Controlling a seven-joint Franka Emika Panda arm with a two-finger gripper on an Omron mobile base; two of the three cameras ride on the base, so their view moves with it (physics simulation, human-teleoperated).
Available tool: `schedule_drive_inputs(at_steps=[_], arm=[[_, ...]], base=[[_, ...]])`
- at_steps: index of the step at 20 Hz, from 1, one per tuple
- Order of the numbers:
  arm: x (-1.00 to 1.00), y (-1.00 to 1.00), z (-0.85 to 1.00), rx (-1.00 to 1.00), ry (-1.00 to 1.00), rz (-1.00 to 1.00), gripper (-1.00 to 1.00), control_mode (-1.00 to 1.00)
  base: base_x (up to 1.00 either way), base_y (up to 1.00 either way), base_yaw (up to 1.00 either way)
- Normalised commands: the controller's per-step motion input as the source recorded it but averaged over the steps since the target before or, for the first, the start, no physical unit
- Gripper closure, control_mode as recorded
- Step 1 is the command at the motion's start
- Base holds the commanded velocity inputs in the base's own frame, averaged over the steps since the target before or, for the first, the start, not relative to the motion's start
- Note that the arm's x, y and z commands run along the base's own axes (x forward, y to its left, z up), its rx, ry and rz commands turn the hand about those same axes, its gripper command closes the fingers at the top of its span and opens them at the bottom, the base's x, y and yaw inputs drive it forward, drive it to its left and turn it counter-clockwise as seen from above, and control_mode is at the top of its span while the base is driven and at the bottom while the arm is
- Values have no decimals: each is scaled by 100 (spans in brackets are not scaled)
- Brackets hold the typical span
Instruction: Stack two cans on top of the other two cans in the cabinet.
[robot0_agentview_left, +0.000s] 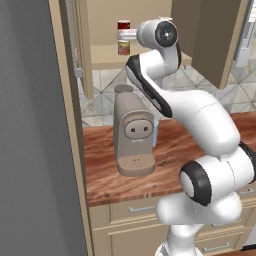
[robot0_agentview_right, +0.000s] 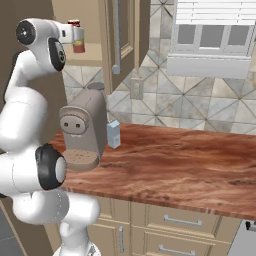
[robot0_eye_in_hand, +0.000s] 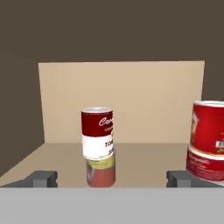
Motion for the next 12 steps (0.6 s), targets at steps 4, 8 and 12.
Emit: schedule_drive_inputs(at_steps=[4, 8, 12], arm=[[-100, -4, 0, 0, 0, -3, -100, -100], [-100, 0, 2, 0, 0, -3, -100, -100], [-94, 0, 12, 0, 0, -3, -100, -100]], base=[[0, 0, 0], [0, 0, 0], [0, 0, 0]])
